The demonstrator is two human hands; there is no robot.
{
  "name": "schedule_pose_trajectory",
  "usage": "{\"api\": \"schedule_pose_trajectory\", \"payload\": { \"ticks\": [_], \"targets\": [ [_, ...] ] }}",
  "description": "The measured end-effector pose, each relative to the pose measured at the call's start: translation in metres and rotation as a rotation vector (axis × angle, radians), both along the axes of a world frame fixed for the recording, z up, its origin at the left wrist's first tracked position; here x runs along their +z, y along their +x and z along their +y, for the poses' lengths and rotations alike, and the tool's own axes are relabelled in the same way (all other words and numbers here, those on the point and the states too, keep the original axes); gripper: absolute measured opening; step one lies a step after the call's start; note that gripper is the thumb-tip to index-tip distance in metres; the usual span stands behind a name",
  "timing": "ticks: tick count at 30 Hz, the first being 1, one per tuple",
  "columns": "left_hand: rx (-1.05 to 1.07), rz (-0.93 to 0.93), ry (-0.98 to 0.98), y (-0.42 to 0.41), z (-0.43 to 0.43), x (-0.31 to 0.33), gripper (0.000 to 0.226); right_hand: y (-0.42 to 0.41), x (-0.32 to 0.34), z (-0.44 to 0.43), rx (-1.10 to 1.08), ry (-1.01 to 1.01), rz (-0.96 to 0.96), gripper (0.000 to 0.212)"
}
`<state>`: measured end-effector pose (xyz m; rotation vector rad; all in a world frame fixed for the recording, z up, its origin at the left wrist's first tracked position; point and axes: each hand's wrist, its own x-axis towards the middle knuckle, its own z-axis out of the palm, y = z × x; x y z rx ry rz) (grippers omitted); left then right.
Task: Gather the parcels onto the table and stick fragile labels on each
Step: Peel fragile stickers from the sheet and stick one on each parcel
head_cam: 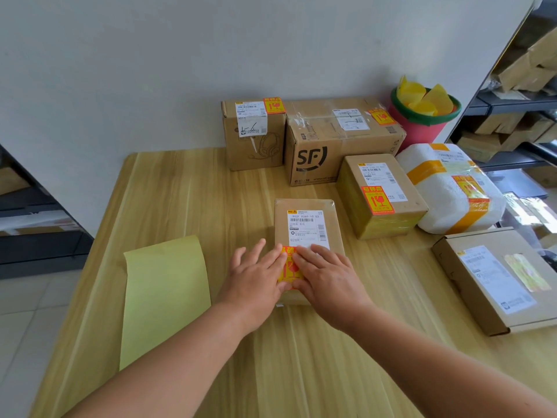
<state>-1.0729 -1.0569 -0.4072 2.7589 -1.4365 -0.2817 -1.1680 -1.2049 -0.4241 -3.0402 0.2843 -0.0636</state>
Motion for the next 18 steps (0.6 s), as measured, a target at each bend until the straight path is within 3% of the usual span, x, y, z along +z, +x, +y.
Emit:
{"api": "schedule_pose_trajectory", "payload": {
  "ticks": [6,9,14,16,18],
  "targets": [
    [-0.015,-0.015,-0.005,0.001,0.000,0.003,0.063,-0.001,0.006,-0.002,0.010,-0.009,0.098,0.061],
    [-0.010,0.005,-0.019,0.003,-0.002,0.003,0.068,0.000,0.012,0.000,0.020,0.033,0.107,0.075],
    [0.157,0.240,-0.046,0.007,-0.002,0.003,0.101,-0.010,0.019,-0.010,-0.281,0.148,0.209,0.105],
    [0.240,0.383,-0.031,0.007,-0.005,0.002,0.094,-0.012,0.017,-0.012,-0.367,0.254,0.225,0.112],
    [0.273,0.479,-0.093,0.008,-0.007,-0.002,0.060,-0.010,0.011,-0.012,-0.410,0.361,0.203,0.112]
  ]
}}
